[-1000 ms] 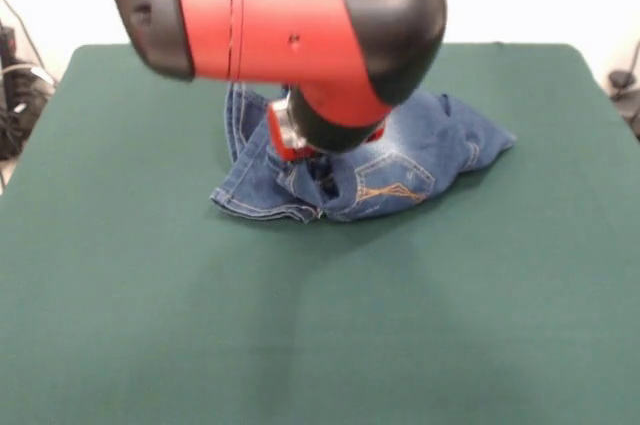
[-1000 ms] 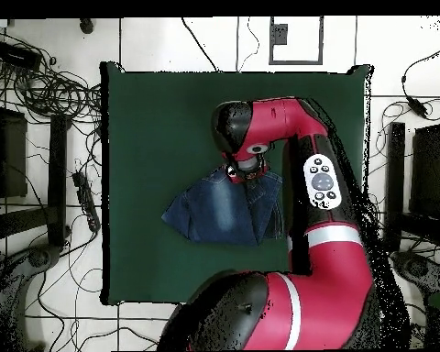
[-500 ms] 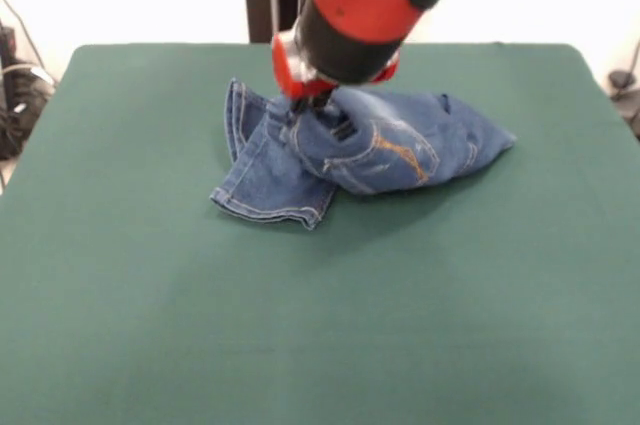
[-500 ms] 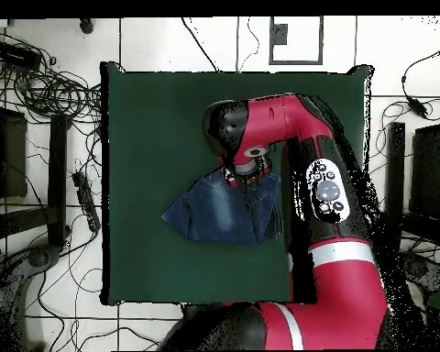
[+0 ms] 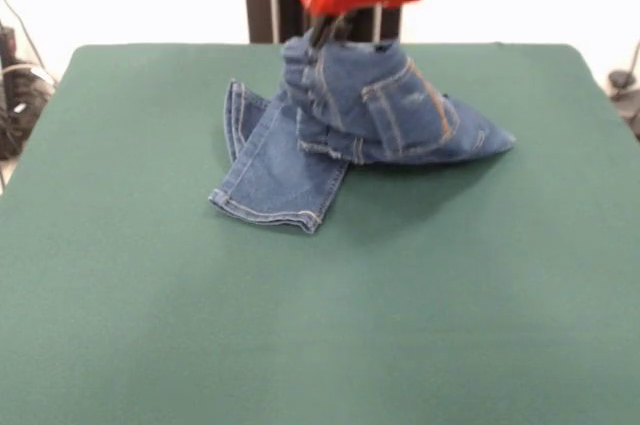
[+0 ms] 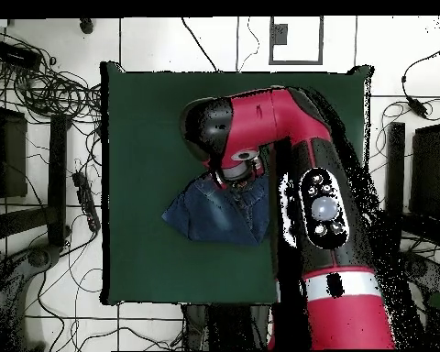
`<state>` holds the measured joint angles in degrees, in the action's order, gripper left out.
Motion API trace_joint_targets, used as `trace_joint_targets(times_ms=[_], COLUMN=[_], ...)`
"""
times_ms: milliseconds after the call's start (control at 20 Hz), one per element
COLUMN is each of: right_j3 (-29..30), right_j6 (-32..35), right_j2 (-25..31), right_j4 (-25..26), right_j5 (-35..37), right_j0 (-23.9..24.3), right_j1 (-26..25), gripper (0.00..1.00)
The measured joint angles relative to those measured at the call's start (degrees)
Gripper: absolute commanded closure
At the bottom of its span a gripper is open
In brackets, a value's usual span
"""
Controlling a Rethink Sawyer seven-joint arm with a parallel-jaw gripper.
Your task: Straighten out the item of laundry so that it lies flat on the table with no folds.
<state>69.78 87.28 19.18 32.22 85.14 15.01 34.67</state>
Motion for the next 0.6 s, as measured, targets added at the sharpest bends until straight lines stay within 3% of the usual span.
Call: trace_joint_targets(times_ms=[600], right_j3=[2.0], right_j6=[0.0], right_j2=[-0.5], right_j4=[0.0], right_j5=[3.4], right_j0=[-6.9], right_j1=[9.6], gripper=[1.0])
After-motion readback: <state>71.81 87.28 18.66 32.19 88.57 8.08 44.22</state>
